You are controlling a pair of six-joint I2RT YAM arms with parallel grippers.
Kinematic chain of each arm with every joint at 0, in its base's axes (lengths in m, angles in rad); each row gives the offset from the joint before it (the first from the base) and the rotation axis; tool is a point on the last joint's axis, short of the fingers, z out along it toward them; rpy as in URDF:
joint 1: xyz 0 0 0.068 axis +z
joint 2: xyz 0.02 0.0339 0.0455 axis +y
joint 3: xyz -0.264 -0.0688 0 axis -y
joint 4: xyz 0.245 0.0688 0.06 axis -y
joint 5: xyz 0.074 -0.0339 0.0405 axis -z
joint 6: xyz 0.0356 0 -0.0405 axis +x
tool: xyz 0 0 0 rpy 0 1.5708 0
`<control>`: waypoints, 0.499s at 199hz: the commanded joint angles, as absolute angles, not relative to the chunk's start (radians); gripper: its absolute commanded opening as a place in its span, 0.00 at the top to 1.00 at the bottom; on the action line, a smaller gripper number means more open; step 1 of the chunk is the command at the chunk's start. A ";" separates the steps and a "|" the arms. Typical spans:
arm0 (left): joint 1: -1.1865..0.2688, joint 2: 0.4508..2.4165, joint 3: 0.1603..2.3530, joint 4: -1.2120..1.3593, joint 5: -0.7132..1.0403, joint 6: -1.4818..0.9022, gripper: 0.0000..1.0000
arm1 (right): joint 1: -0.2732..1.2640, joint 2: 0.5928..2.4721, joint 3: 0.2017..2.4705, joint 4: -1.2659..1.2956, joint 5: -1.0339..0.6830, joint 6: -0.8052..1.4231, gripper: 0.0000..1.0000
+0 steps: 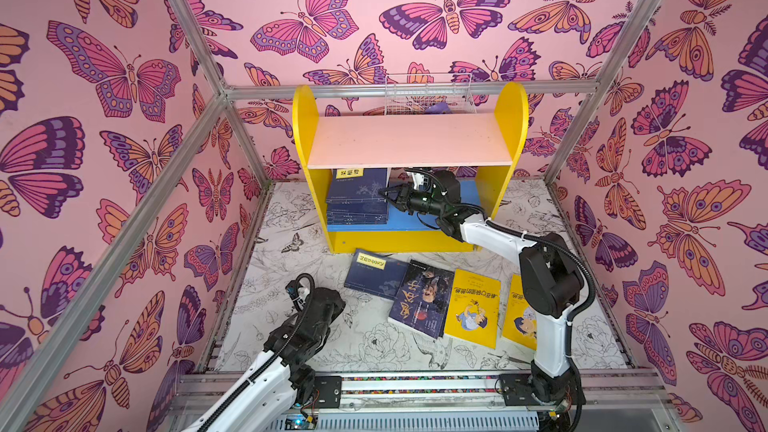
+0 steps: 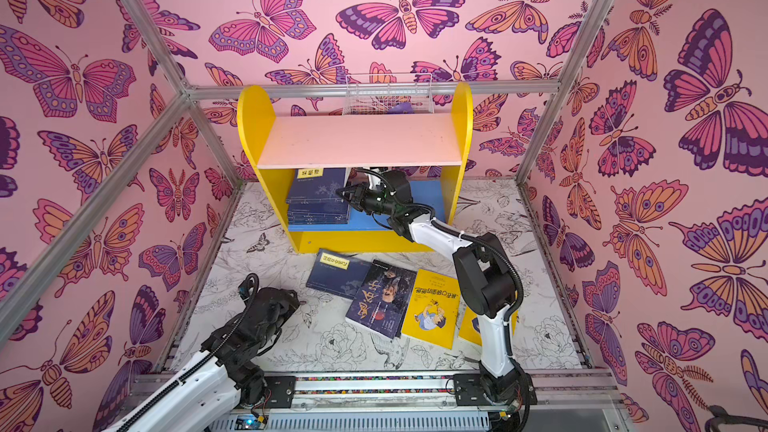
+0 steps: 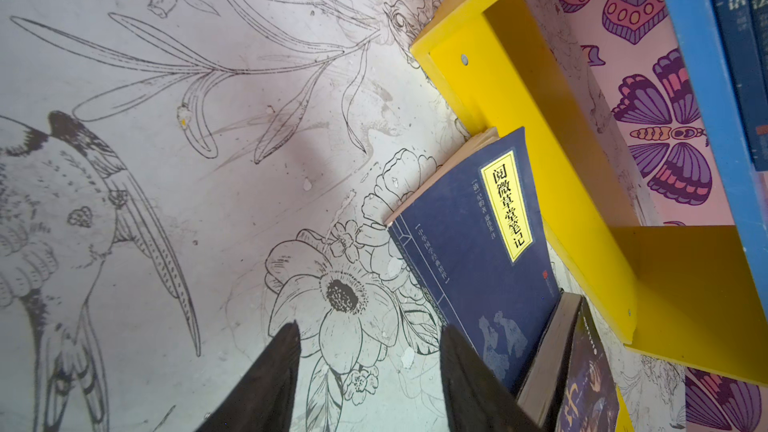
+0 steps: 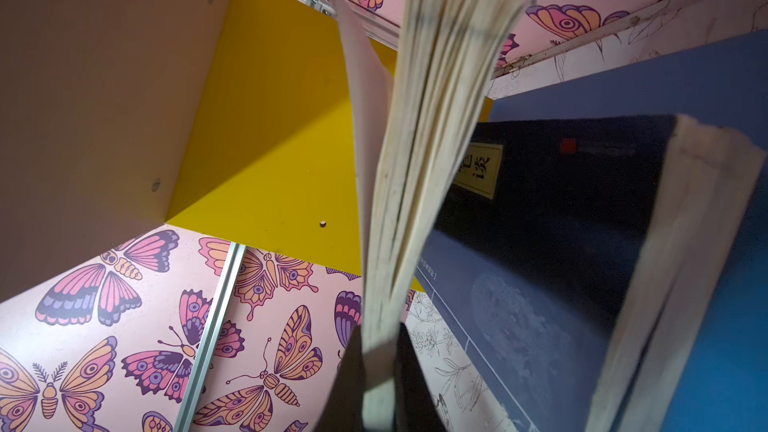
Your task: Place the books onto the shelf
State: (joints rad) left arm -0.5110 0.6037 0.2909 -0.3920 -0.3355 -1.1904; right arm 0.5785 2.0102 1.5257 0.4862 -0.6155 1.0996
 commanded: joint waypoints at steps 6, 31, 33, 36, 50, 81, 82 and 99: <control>-0.508 0.601 0.272 -0.413 -0.329 -1.180 0.44 | 0.581 2.024 1.558 0.484 -0.621 1.103 1.00; -0.508 0.601 0.272 -0.413 -0.331 -1.180 0.43 | 0.586 2.035 1.565 0.456 -0.621 1.090 1.00; -0.508 0.601 0.272 -0.414 -0.331 -1.181 0.43 | 0.586 2.035 1.565 0.454 -0.620 1.090 1.00; -0.508 0.601 0.272 -0.413 -0.331 -1.181 0.43 | 0.586 2.037 1.565 0.453 -0.621 1.089 1.00; -0.508 0.603 0.270 -0.413 -0.330 -1.180 0.43 | 0.588 2.042 1.563 0.450 -0.621 1.095 1.00; -0.508 0.607 0.268 -0.413 -0.329 -1.184 0.43 | 0.592 2.048 1.557 0.444 -0.621 1.096 1.00; -0.508 0.607 0.267 -0.413 -0.329 -1.184 0.43 | 0.591 2.049 1.558 0.444 -0.621 1.096 1.00; -0.508 0.606 0.265 -0.412 -0.330 -1.183 0.43 | 0.594 2.053 1.564 0.436 -0.621 1.095 1.00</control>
